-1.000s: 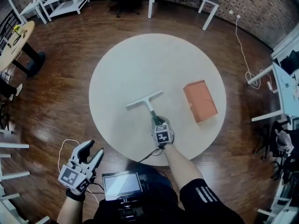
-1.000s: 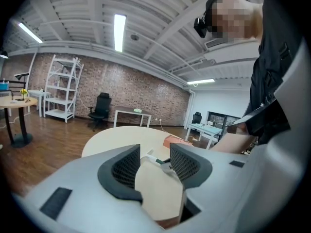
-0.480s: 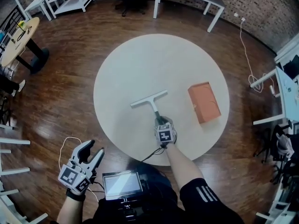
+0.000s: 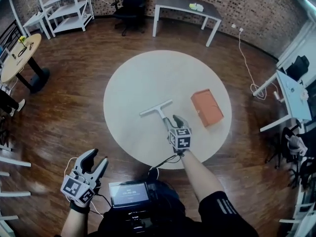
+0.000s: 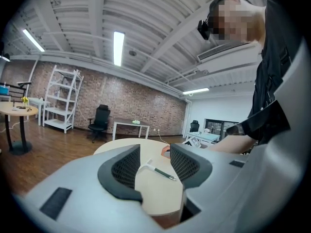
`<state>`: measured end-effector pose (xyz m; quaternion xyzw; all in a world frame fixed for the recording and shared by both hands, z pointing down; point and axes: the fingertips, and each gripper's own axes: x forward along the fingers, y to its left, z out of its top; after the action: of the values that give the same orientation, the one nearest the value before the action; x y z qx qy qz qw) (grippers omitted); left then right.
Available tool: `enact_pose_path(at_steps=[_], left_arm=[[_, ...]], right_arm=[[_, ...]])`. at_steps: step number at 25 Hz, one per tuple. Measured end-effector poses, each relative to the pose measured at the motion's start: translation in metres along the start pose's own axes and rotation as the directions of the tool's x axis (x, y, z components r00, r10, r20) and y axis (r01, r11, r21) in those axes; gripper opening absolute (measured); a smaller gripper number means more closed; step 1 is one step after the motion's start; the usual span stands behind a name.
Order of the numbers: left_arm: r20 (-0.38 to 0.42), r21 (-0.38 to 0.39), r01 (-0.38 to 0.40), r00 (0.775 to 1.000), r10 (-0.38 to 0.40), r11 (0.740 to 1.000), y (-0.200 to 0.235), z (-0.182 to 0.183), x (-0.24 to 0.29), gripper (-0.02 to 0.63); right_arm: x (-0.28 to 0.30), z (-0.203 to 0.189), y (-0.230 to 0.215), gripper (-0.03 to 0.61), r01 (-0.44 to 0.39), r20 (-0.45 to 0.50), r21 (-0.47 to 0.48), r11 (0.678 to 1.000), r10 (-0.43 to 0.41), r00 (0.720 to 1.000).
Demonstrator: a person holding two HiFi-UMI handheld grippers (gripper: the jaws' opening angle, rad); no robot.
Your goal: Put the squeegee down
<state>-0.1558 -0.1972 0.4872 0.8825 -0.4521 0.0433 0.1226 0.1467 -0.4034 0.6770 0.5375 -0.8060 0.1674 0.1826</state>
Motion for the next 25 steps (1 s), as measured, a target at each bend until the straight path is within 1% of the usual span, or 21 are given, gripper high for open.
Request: enact_pose_path(at_steps=[3, 5, 8, 11, 17, 20, 25], left_arm=[[0.046, 0.025, 0.036, 0.998, -0.037, 0.999, -0.009, 0.014, -0.036, 0.201], [0.069, 0.048, 0.069, 0.995, -0.072, 0.996, -0.014, 0.021, -0.061, 0.201], [0.091, 0.08, 0.119, 0.988, -0.126, 0.99, -0.024, 0.026, -0.099, 0.201], [0.105, 0.093, 0.168, 0.979, -0.177, 0.981, -0.038, 0.03, -0.13, 0.201], [0.111, 0.083, 0.226, 0.966, -0.234, 0.971, -0.061, 0.02, -0.168, 0.201], [0.116, 0.078, 0.249, 0.959, -0.257, 0.965, -0.074, 0.017, -0.177, 0.201], [0.108, 0.056, 0.27, 0.955, -0.275, 0.961, -0.094, 0.002, -0.181, 0.201]], right_arm=[[-0.06, 0.045, 0.024, 0.186, 0.011, 0.107, 0.005, 1.0, -0.011, 0.994], [-0.101, 0.066, 0.042, 0.184, 0.03, 0.169, 0.013, 0.999, -0.031, 0.985], [-0.162, 0.081, 0.075, 0.186, 0.039, 0.235, 0.046, 0.998, -0.049, 0.971], [-0.221, 0.092, 0.109, 0.186, 0.04, 0.288, 0.055, 0.998, -0.054, 0.956], [-0.329, 0.099, 0.177, 0.184, 0.01, 0.355, 0.009, 1.0, -0.013, 0.935], [-0.368, 0.098, 0.199, 0.184, 0.0, 0.383, 0.014, 1.0, -0.005, 0.924], [-0.416, 0.07, 0.222, 0.183, -0.018, 0.408, 0.013, 1.0, 0.011, 0.913]])
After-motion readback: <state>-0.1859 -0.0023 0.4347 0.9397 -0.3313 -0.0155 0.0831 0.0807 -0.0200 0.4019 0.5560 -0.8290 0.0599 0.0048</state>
